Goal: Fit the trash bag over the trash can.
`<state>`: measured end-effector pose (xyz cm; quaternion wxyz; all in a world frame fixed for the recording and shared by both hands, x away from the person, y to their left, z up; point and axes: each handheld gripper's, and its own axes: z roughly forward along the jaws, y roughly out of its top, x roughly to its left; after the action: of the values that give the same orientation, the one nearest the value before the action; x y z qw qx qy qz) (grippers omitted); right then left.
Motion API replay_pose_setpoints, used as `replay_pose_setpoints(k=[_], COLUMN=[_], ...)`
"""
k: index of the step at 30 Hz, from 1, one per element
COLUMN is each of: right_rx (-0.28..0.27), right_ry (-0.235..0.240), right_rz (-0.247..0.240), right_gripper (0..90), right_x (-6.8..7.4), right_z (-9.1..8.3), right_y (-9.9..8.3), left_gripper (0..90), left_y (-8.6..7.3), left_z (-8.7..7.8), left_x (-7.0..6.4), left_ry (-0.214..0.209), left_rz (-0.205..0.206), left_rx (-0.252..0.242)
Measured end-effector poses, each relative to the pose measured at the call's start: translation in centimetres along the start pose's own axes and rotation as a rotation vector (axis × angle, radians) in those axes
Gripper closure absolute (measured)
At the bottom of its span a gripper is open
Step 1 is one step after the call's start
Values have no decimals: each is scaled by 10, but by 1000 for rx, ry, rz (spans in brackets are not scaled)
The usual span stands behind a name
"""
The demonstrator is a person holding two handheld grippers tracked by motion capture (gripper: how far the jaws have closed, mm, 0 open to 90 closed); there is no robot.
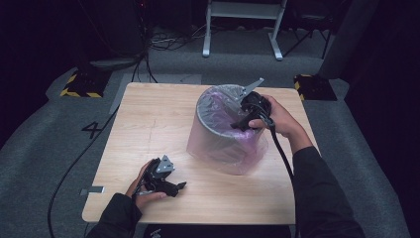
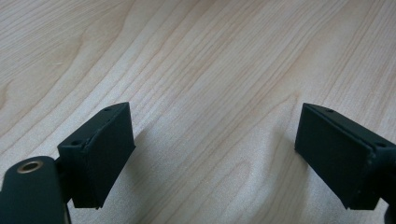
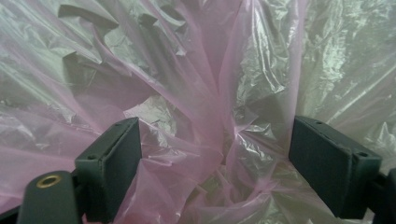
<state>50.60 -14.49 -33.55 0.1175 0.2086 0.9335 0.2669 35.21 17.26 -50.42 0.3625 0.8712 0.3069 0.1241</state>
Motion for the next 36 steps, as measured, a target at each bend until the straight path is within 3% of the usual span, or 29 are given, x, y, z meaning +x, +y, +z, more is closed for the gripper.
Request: replay_pose_setpoints(k=[7, 15, 19, 25, 36], right_rx=[21, -13, -52, -95, -206], right_ry=[6, -2, -5, -50, -100], right_rz=[10, 33, 39, 45, 68], right_gripper=[172, 184, 190, 186, 185], right_x=[0, 1, 1, 4, 10], right_z=[2, -1, -3, -6, -24], right_y=[1, -1, -3, -5, -6], left_gripper=[113, 113, 113, 113, 113], left_y=[0, 0, 0, 0, 0], left_z=[0, 0, 0, 0, 0], left_x=[0, 0, 0, 0, 0], left_ry=[1, 1, 0, -1, -1], left_rz=[0, 0, 0, 0, 0], left_rx=[0, 0, 0, 0, 0])
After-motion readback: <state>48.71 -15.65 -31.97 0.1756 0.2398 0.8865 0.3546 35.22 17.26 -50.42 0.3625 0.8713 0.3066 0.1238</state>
